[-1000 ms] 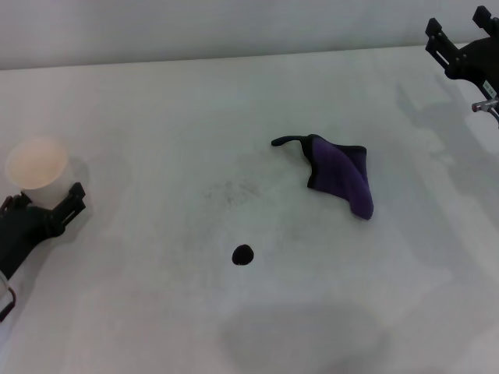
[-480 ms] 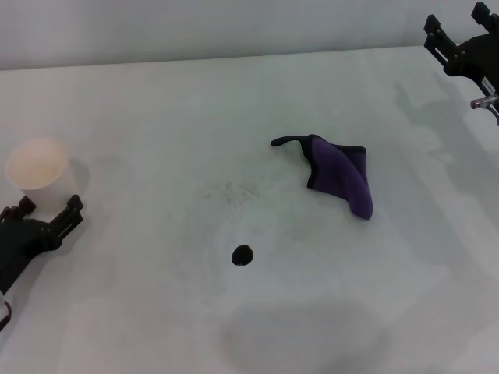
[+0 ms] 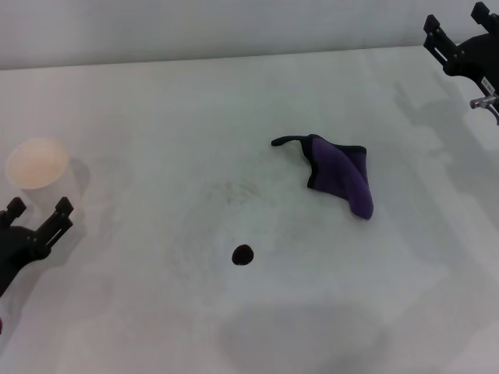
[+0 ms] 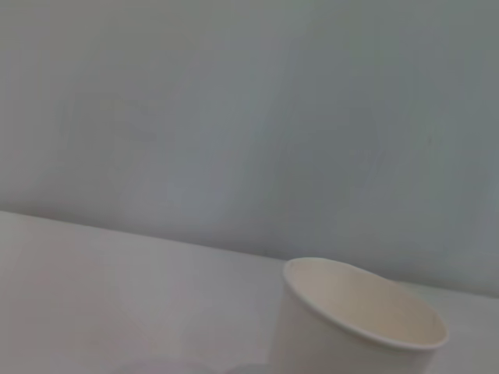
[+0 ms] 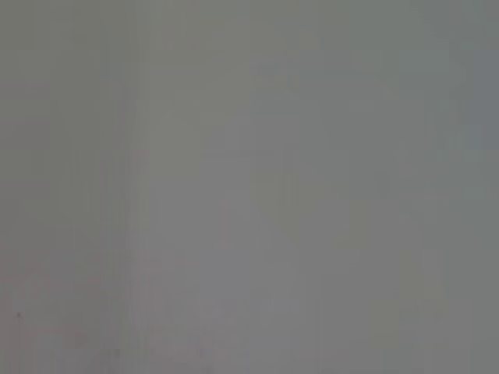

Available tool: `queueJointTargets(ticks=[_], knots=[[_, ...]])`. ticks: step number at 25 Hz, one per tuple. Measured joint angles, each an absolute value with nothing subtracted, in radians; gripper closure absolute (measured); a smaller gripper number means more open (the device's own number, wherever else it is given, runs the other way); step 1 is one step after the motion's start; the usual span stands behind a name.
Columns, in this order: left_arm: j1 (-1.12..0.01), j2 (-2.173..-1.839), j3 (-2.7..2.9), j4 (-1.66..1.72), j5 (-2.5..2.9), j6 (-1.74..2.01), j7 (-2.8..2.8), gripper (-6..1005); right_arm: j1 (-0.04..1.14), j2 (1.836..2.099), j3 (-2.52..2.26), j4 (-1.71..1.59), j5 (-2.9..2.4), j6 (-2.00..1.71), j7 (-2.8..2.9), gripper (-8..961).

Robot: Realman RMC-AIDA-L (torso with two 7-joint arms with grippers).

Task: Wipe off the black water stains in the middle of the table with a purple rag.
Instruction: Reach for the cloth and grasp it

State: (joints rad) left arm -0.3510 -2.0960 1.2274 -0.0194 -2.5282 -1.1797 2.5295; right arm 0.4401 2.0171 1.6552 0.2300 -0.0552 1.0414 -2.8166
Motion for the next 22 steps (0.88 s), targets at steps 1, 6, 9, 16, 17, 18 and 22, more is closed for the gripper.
queueJointTargets(ticks=[1, 6, 9, 16, 17, 18, 22], knots=[[-0.34, -2.096, 1.227, -0.019, -2.528, -1.193, 2.53, 110, 0.441, 2.017, 1.655, 0.23, -0.055, 1.041, -2.817, 145], [-0.295, -2.095, 1.221, -0.021, -2.537, -1.295, 2.531, 111, 0.442, 2.019, 1.655, 0.23, -0.055, 1.041, -2.815, 146], [-0.254, -2.094, 1.216, -0.019, -2.551, -1.398, 2.528, 111, 0.434, 2.022, 1.655, 0.227, -0.052, 1.044, -2.811, 146], [-0.169, -2.089, 1.214, -0.018, -2.715, -1.634, 2.541, 110, 0.393, 2.02, 1.6, 0.221, -0.055, 1.045, -2.647, 146], [-0.166, -2.087, 1.215, -0.018, -2.733, -1.641, 2.547, 110, 0.392, 2.017, 1.585, 0.221, -0.055, 1.042, -2.624, 146], [-0.165, -2.086, 1.215, -0.017, -2.752, -1.644, 2.558, 110, 0.394, 2.013, 1.565, 0.223, -0.056, 1.037, -2.607, 146], [-0.176, -2.081, 1.215, -0.004, -2.798, -1.639, 2.618, 110, 0.438, 1.977, 1.474, 0.259, -0.122, 0.946, -2.518, 146]])
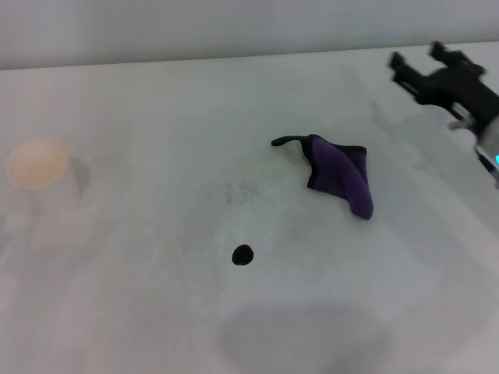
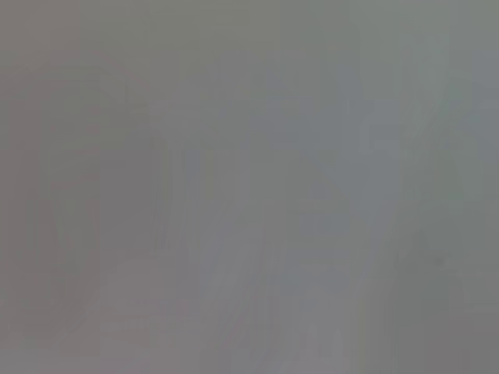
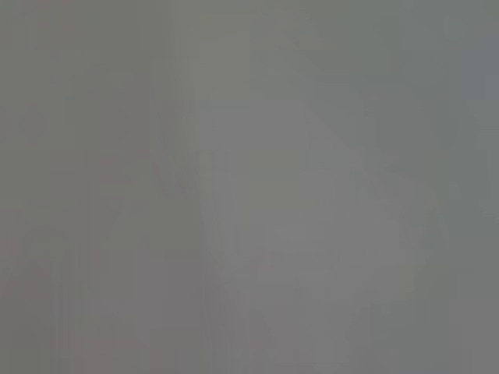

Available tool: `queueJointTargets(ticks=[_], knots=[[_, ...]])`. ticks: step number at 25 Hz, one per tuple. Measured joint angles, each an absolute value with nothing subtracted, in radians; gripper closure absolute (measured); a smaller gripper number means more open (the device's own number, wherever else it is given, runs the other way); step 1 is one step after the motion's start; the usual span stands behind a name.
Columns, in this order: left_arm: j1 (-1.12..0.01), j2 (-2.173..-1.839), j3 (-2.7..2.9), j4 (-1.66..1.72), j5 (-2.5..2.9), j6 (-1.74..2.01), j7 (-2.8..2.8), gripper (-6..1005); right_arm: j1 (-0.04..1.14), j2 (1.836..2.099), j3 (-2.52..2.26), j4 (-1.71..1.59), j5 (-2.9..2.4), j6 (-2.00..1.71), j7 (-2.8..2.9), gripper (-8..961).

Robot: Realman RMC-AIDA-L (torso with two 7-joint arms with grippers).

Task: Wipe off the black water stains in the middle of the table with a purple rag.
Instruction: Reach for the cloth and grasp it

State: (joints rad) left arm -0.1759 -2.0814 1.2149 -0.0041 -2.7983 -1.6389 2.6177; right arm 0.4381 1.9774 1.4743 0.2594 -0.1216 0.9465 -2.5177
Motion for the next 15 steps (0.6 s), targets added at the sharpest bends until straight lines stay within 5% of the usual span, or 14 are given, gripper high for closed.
queueJointTargets(ticks=[15], knots=[[-0.248, -2.076, 1.201, 0.051, -2.857, -1.48, 2.775, 110, 0.534, 1.862, 1.459, 0.622, -0.835, 0.531, -1.926, 146]])
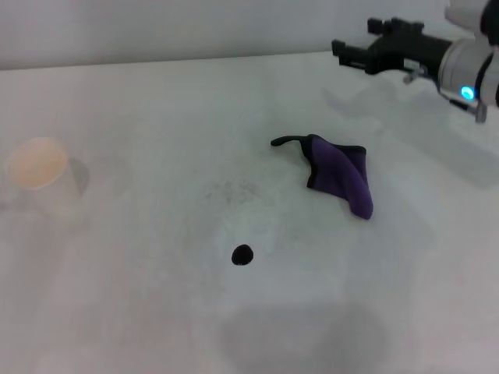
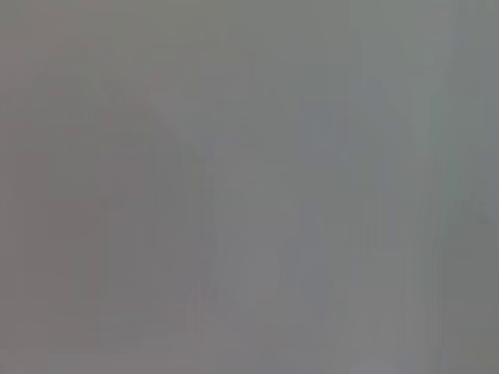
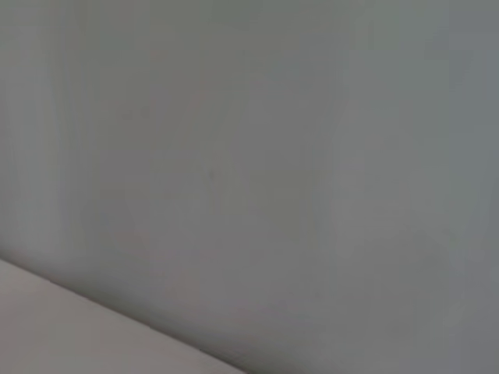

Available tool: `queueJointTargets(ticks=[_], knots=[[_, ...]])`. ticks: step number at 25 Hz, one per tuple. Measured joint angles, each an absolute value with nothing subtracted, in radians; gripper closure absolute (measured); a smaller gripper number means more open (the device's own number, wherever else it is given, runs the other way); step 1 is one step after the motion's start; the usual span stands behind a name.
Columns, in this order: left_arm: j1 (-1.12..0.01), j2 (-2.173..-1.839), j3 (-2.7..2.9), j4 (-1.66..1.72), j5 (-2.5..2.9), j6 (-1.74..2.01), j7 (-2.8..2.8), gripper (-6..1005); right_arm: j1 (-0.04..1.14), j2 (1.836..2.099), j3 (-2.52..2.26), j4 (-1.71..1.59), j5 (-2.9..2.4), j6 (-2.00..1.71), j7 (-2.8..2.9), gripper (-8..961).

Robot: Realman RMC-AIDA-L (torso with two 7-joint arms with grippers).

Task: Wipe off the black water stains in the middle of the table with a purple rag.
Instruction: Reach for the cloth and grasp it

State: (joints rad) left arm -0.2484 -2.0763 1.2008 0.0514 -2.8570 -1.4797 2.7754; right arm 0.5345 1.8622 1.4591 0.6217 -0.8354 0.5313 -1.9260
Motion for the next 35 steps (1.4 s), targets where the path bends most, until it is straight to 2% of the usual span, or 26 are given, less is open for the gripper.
queueJointTargets(ticks=[4, 7, 9, 10, 12, 15, 17, 20, 35], knots=[[-0.258, -2.076, 1.167, 0.064, -2.863, -1.451, 2.777, 110, 0.525, 1.835, 1.463, 0.792, -1.182, 0.491, -1.62, 146], [-0.271, -2.077, 1.156, 0.07, -2.867, -1.419, 2.777, 110, 0.528, 1.837, 1.464, 0.888, -1.457, 0.495, -1.402, 146], [-0.281, -2.077, 1.153, 0.072, -2.873, -1.39, 2.777, 110, 0.536, 1.851, 1.466, 0.939, -1.682, 0.503, -1.224, 146], [-0.287, -2.077, 1.152, 0.072, -2.882, -1.372, 2.777, 110, 0.539, 1.864, 1.472, 0.965, -1.807, 0.509, -1.135, 146], [-0.297, -2.077, 1.152, 0.073, -2.898, -1.334, 2.777, 110, 0.539, 1.907, 1.511, 1.008, -2.047, 0.532, -0.987, 146], [-0.301, -2.077, 1.152, 0.073, -2.91, -1.301, 2.776, 110, 0.513, 2.002, 1.633, 1.06, -2.344, 0.585, -0.87, 146], [-0.304, -2.077, 1.152, 0.074, -2.92, -1.284, 2.773, 110, 0.495, 2.021, 1.655, 1.074, -2.448, 0.598, -0.82, 146], [-0.305, -2.077, 1.152, 0.077, -2.926, -1.265, 2.77, 111, 0.483, 2.013, 1.635, 1.072, -2.483, 0.598, -0.727, 146], [-0.298, -2.082, 1.159, 0.073, -2.922, -1.259, 2.772, 111, 0.379, 2.013, 1.582, 1.204, -2.451, 0.589, -0.709, 147]])
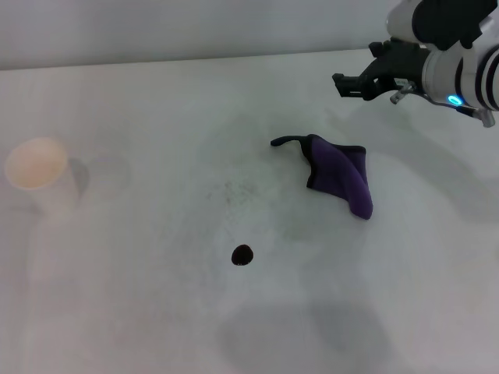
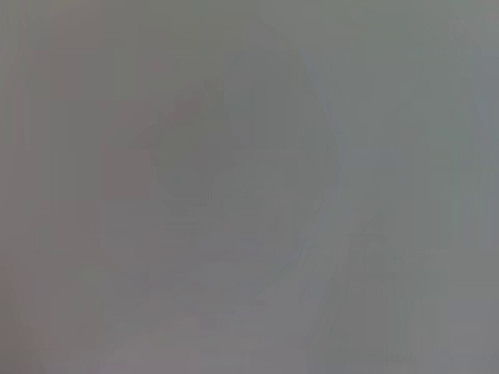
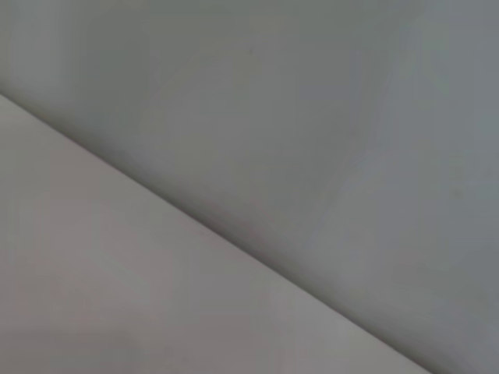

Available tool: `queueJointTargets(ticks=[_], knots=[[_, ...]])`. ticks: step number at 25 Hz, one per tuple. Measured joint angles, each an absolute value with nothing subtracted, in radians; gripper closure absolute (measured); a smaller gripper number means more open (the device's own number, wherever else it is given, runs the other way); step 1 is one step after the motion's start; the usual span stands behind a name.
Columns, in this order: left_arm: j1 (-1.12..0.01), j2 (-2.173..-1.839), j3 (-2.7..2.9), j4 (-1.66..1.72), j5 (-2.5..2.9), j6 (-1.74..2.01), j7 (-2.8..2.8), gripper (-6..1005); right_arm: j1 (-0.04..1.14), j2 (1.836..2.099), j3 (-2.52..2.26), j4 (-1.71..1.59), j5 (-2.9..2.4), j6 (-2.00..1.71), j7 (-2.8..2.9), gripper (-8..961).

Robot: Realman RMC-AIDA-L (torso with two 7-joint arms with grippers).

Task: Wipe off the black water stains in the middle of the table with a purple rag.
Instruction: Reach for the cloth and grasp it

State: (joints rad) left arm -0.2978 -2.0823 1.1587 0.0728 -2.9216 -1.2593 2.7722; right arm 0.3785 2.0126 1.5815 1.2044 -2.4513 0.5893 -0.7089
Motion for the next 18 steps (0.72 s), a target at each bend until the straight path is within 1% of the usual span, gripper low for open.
queueJointTargets(ticks=[7, 14, 18], knots=[[-0.3, -2.083, 1.161, 0.072, -2.853, -1.265, 2.775, 110, 0.387, 2.007, 1.609, 1.221, -2.452, 0.674, -0.695, 147], [-0.305, -2.086, 1.161, 0.072, -2.846, -1.261, 2.775, 110, 0.383, 2.01, 1.615, 1.316, -2.54, 0.951, -0.694, 147], [-0.308, -2.086, 1.161, 0.072, -2.845, -1.265, 2.776, 110, 0.389, 2.012, 1.602, 1.338, -2.546, 1.047, -0.682, 147]])
